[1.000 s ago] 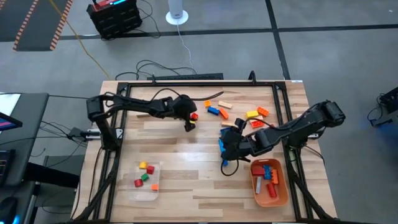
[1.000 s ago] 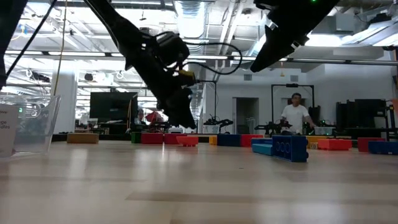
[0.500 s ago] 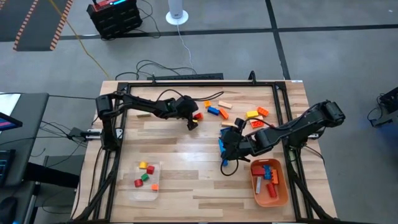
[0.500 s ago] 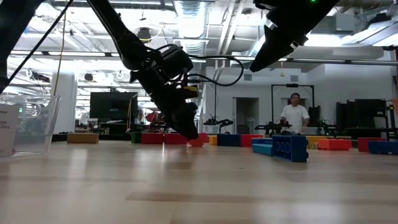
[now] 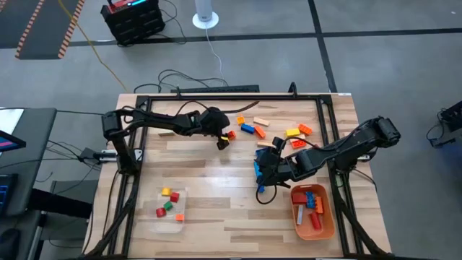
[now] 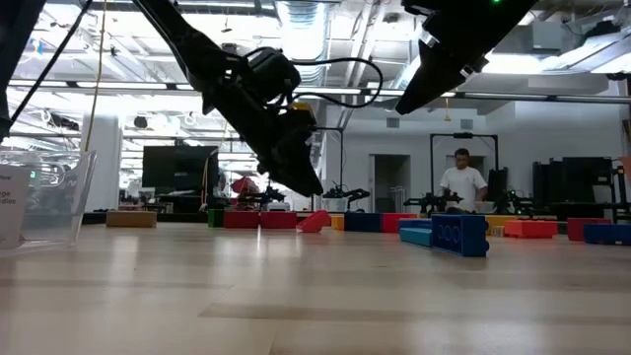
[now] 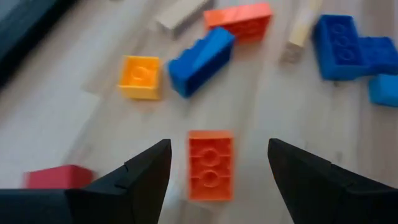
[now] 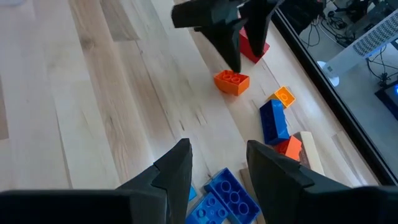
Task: Sort blocks by size
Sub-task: Put the small orange game piece into the transparent bin
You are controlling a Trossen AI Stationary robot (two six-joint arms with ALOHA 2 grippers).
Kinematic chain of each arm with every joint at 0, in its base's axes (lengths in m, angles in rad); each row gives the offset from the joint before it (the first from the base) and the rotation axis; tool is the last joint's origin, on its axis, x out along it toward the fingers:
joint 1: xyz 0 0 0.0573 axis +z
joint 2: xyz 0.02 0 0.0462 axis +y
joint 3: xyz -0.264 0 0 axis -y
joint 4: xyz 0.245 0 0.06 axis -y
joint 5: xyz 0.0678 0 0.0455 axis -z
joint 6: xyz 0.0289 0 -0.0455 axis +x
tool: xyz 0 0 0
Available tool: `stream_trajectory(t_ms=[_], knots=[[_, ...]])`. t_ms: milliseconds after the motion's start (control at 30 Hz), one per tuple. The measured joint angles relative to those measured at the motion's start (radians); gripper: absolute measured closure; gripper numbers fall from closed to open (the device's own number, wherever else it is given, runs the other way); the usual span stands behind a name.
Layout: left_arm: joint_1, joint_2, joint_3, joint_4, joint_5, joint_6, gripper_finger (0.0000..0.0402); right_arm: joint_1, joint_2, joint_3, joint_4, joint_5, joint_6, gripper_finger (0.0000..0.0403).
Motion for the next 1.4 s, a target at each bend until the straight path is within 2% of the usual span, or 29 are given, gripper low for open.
stream_trajectory(t_ms=[167, 333, 500, 600, 833, 900, 967, 1233, 1400], knots=[[-0.003, 0.058, 0.000, 0.025, 0.024, 0.011, 0.0142, 0.000, 0.000, 0.000, 0.017, 0.000, -0.001, 0.0220], [-0.014, 0.129, 0.000, 0.126, 0.055, 0.059, 0.0142, 0.000, 0.000, 0.000, 0.018, 0.000, -0.001, 0.0220], [-0.015, 0.155, 0.000, 0.158, -0.006, 0.071, 0.0148, 0.000, 0.000, 0.000, 0.018, 0.000, -0.001, 0.0220], [-0.014, 0.154, 0.000, 0.164, -0.012, 0.089, 0.0173, 0.000, 0.000, 0.000, 0.017, 0.000, -0.004, 0.0220], [-0.015, 0.153, 0.001, 0.159, -0.006, 0.126, 0.0281, 0.000, 0.000, 0.000, 0.019, 0.000, -0.003, 0.0220], [-0.015, 0.151, 0.002, 0.162, 0.007, 0.121, 0.0294, 0.000, 0.000, 0.000, 0.019, -0.001, -0.002, 0.0220], [-0.014, 0.143, 0.002, 0.148, 0.020, 0.113, 0.0325, 0.000, 0.000, 0.000, 0.019, -0.001, -0.002, 0.0220], [-0.014, 0.033, 0.001, 0.067, 0.019, 0.123, 0.0374, 0.000, 0.000, 0.000, 0.019, -0.001, 0.000, 0.0220], [-0.018, -0.033, 0.000, -0.015, 0.017, 0.180, 0.0384, 0.000, 0.000, 0.000, 0.020, -0.001, 0.000, 0.0220]])
